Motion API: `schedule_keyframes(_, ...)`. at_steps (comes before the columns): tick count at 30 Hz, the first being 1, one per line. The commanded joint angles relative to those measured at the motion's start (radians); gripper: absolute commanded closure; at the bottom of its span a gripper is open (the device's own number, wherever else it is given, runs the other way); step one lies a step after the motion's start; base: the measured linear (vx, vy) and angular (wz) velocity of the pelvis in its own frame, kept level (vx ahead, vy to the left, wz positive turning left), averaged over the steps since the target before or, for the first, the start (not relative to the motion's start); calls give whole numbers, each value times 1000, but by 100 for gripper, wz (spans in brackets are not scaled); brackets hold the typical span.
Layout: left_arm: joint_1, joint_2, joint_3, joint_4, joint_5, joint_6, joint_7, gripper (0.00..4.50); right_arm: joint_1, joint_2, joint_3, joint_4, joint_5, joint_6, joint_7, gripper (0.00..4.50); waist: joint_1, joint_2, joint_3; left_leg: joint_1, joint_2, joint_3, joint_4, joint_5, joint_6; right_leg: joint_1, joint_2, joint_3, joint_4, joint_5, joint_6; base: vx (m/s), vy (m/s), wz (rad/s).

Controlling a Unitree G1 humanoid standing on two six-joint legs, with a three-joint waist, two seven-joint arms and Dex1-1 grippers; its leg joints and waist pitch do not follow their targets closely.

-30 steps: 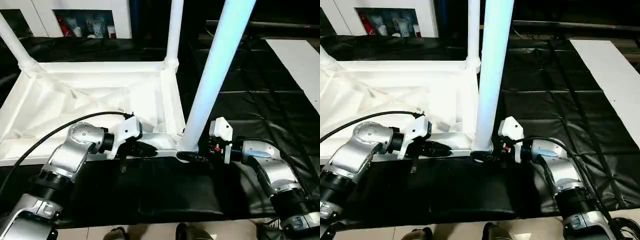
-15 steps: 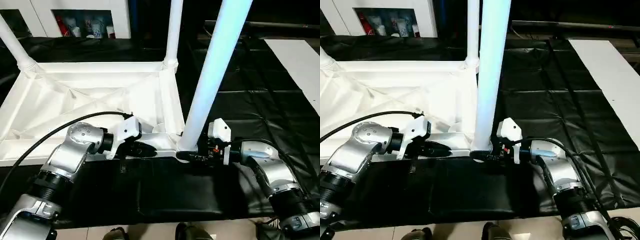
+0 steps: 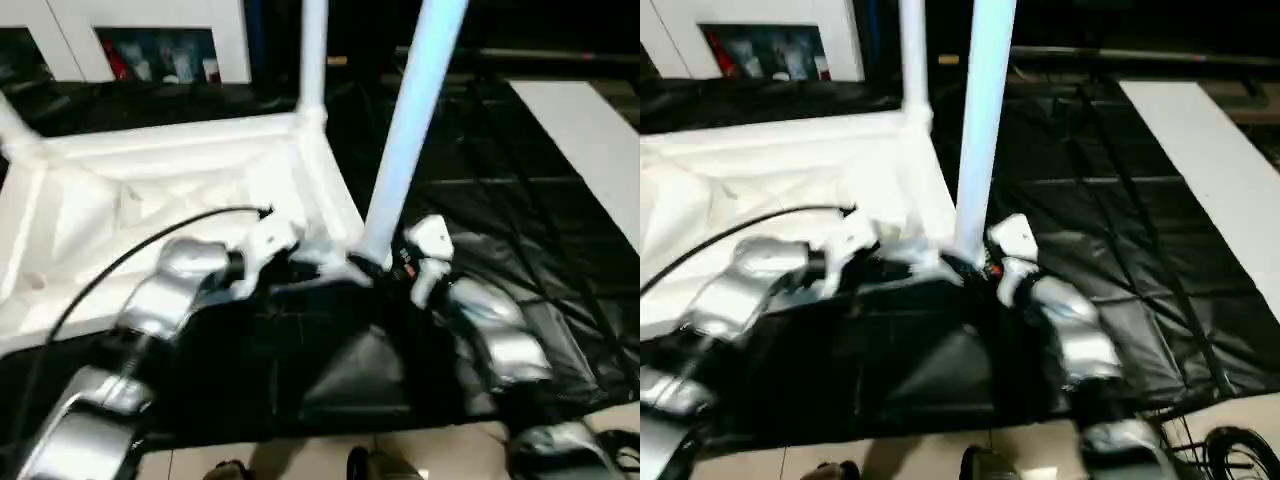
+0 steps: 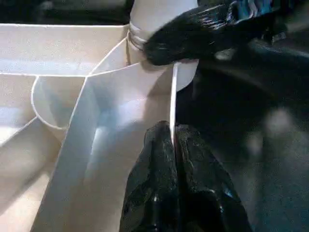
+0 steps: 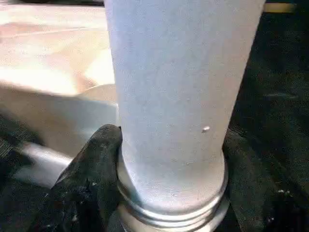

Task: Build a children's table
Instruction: Rotate leg to tighten

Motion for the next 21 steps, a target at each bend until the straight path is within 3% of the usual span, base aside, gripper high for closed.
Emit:
schedule_keyframes(1,17,-32,-6,99,30,37,113,450,9,34,-24,88,-34,35,-180,183,3,-1,-46,2,6,4,-70,-231,-1,44,-49,31,-82,-333,-159,0,0,0)
schedule_keyframes(3,-14,-64,-4,140,46,31,166,450,-12,89,-67,130,-47,6,-360,183,4,-1,-48,4,5,5,-68,-223,-4,41,-49,32,-81,-312,-150,0,0,0)
schedule_keyframes(5,-29,-81,-9,157,52,27,180,450,-28,116,-75,156,-58,-4,-436,183,3,-3,-49,2,4,5,-69,-224,-8,43,-47,31,-79,-287,-149,0,0,0)
schedule_keyframes(10,-48,-103,-12,184,61,4,194,450,-31,189,-50,152,-33,-45,-345,183,7,-2,-50,-1,4,7,-67,-199,23,49,-44,31,-69,-159,-164,0,0,0)
schedule_keyframes(11,-45,-101,-14,182,62,-1,188,450,-26,195,-44,139,-23,-52,-316,127,7,-3,-49,-1,4,8,-67,-203,25,49,-45,30,-70,-161,-166,0,0,0)
schedule_keyframes(13,-43,-97,-13,187,64,-12,182,450,-24,196,-42,121,-14,-68,-302,110,8,-4,-48,-1,5,8,-68,-225,27,49,-48,31,-74,-199,-160,0,0,0)
schedule_keyframes(17,-24,-72,-8,164,59,-23,146,450,-28,136,-47,80,-17,-78,-274,78,3,-7,-46,-4,7,2,-73,-252,21,48,-50,30,-80,-293,-139,0,0,0)
schedule_keyframes(18,-19,-66,-7,156,59,-24,140,450,-27,117,-55,68,-14,-77,-260,70,1,-6,-45,-1,8,4,-72,-259,23,43,-48,31,-81,-290,-142,0,0,0)
schedule_keyframes(21,6,-42,-9,119,60,-31,123,450,-6,37,-62,11,-4,-79,-154,70,5,-9,-48,-5,8,6,-66,-217,37,51,-49,32,-76,-231,-153,0,0,0)
